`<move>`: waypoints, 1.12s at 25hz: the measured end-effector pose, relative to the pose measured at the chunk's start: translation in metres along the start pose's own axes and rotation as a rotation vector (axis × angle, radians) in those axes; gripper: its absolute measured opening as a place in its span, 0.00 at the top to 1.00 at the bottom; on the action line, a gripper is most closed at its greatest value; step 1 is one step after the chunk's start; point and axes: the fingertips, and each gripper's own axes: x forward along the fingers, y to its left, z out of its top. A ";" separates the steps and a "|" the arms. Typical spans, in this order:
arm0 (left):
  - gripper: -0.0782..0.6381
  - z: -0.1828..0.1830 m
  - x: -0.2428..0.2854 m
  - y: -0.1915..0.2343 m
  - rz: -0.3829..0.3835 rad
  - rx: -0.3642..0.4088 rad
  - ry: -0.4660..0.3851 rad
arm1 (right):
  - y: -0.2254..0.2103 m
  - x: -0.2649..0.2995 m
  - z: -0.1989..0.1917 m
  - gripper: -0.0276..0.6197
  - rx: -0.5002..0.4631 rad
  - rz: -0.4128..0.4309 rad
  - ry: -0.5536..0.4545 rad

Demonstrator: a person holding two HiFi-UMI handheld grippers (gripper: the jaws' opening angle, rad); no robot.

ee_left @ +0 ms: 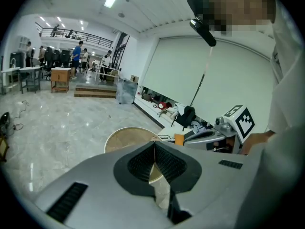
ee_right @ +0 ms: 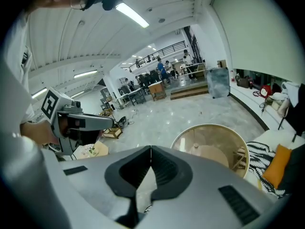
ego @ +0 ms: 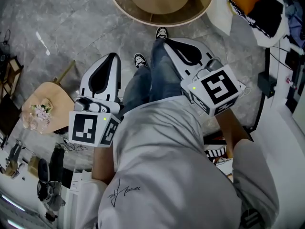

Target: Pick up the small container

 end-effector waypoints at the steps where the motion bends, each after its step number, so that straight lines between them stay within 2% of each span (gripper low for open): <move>1: 0.87 0.000 0.002 0.000 -0.006 -0.008 -0.003 | -0.002 0.002 -0.002 0.93 0.000 0.005 0.003; 14: 0.87 -0.020 0.038 0.003 -0.015 -0.044 0.039 | -0.024 0.025 -0.022 0.93 -0.017 0.041 0.044; 28: 0.87 -0.054 0.074 0.006 -0.013 -0.084 0.057 | -0.038 0.052 -0.056 0.93 0.017 0.076 0.095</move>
